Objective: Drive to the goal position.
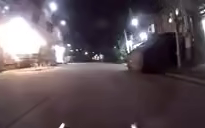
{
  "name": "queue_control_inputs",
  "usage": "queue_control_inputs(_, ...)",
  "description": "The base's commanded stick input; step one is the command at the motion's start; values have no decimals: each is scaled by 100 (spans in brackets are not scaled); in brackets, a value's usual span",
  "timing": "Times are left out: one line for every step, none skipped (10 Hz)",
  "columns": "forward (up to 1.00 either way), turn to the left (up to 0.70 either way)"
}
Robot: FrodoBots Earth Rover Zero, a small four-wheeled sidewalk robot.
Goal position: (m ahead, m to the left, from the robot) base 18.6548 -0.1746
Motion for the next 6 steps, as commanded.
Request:
queue_control_inputs(100, 0)
queue_control_inputs(100, 0)
queue_control_inputs(100, 0)
queue_control_inputs(100, 0)
queue_control_inputs(100, 0)
queue_control_inputs(100, 0)
